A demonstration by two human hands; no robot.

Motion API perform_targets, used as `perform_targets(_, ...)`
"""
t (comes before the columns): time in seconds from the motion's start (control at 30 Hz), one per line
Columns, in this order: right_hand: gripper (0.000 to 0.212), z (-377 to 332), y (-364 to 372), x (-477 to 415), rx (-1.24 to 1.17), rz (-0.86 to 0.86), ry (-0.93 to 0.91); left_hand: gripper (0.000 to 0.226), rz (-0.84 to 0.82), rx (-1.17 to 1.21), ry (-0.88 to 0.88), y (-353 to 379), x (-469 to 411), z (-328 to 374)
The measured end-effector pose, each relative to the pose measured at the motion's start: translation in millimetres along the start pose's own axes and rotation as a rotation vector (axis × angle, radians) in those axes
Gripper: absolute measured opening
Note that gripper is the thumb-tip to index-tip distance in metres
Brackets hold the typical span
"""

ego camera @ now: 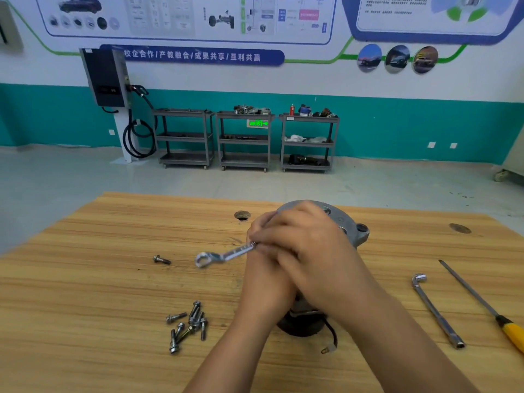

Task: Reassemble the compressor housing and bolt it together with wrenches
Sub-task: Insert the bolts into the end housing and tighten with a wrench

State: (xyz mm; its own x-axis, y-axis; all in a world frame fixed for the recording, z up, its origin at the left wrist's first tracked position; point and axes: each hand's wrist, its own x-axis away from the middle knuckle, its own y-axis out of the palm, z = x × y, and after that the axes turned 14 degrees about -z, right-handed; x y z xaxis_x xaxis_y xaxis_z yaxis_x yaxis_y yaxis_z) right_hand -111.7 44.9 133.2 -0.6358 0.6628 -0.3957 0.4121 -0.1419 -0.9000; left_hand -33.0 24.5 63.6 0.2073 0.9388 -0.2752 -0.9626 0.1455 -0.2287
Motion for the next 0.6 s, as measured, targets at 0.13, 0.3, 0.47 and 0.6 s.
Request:
perform_targets(0.13, 0.023, 28, 0, -24, 0.064, 0.015, 0.241, 0.056, 0.054, 0.007, 0.057, 0, -1, -1)
perform_targets(0.3, 0.026, 54, 1, -30, 0.221, 0.116, 0.563, 0.062, 0.059, 0.051, 0.07, 2, 1, 1)
perform_targets(0.47, 0.054, 60, -10, 0, 0.177, 0.024, 0.619, 0.064, 0.059, 0.062, 0.07, 0, 1, -4)
perform_targets(0.6, 0.061, 41, -20, 38, 0.219, -0.078, 0.645, 0.067, 0.076, 0.071, 0.068, 2, 0, -5)
